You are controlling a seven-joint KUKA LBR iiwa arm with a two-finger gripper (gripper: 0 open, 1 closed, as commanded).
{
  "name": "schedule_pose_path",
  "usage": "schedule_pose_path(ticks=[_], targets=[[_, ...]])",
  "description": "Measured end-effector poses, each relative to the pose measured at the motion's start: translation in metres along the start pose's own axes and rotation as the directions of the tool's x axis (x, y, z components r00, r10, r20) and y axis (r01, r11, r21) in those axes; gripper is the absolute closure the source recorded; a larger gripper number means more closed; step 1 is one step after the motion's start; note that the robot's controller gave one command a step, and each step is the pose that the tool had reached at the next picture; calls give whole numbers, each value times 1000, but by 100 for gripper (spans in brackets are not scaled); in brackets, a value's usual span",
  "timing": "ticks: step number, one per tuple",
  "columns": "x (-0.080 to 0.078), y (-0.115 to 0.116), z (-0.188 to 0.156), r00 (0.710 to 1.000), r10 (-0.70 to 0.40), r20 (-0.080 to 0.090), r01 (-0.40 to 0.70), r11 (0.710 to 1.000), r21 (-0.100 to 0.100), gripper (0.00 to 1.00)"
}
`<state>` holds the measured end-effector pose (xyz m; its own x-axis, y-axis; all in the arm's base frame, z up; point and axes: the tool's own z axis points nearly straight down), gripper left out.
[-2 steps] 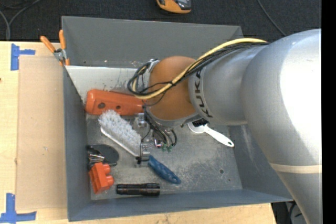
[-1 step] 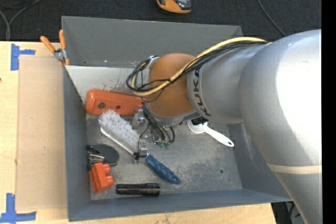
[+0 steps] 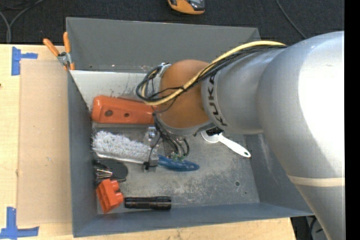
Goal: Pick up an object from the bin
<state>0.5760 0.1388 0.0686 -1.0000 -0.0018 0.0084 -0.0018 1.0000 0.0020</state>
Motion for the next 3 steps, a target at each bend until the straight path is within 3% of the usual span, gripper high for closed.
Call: schedule_pose_path(ticks=[1,2,3], targets=[[0,0,0,1000,1,0,-1,1000,0,100],[4,-1,-36,1000,2,-11,-2,1000,2,100],[1,0,-69,1000,3,-1,-3,1000,0,100]])
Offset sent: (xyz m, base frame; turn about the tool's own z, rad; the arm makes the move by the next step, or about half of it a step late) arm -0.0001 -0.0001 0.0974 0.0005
